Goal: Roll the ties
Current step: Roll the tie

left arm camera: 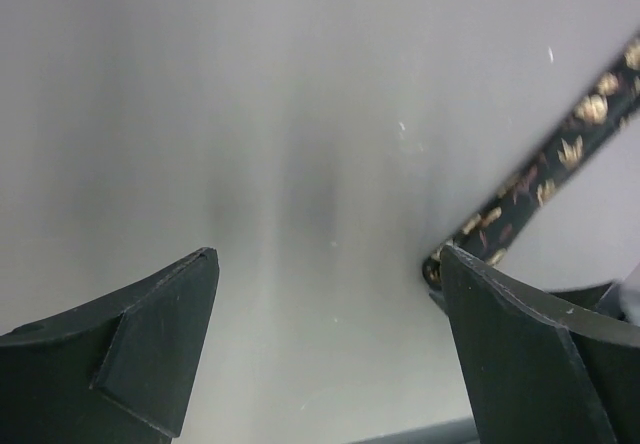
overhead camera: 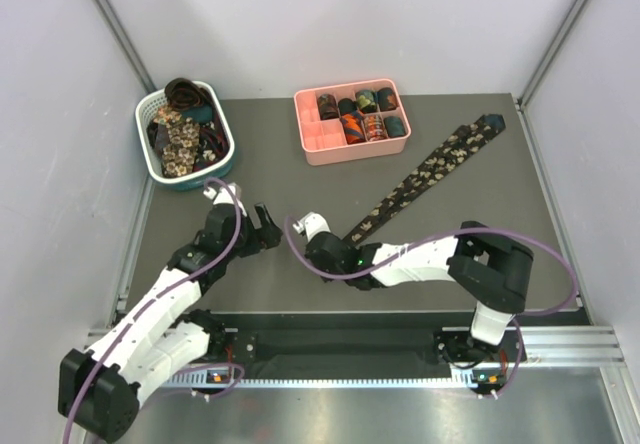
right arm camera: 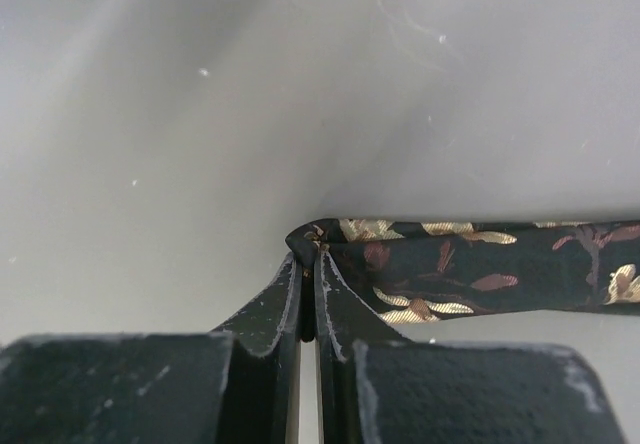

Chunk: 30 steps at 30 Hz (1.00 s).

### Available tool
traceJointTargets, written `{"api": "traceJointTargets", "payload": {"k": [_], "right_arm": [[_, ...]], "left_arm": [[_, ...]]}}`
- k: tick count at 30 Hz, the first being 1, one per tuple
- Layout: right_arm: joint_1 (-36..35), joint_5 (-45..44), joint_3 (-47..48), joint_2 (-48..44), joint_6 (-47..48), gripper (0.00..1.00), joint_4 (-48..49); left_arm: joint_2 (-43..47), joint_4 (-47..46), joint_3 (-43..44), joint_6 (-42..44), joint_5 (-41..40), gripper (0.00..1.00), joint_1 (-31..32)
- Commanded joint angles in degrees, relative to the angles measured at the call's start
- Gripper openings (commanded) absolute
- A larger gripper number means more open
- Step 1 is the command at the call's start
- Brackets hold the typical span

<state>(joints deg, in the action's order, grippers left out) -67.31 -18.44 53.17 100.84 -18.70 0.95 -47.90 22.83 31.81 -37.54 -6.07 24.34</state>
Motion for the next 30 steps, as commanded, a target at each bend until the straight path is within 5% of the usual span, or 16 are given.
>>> {"api": "traceJointTargets", "payload": {"k": [1, 17, 30], "right_arm": [[1.6, 3.5, -2.8, -4.7, -1.7, 0.0, 5.1], [21.2, 42.7, -19.1, -11.5, -15.4, 0.0, 33.0], [25.4, 51.7, -19.4, -2.8, -24.3, 0.0, 47.7]], "left_arm": [[-0.1, -8.4, -2.4, 2.4, 7.8, 0.97, -0.2], [-8.2, -29.6, -8.5, 13.2, 14.4, 0.99, 10.2], [-9.4, -56.8, -21.2, 27.2, 11.2, 0.97, 16.4]]}}
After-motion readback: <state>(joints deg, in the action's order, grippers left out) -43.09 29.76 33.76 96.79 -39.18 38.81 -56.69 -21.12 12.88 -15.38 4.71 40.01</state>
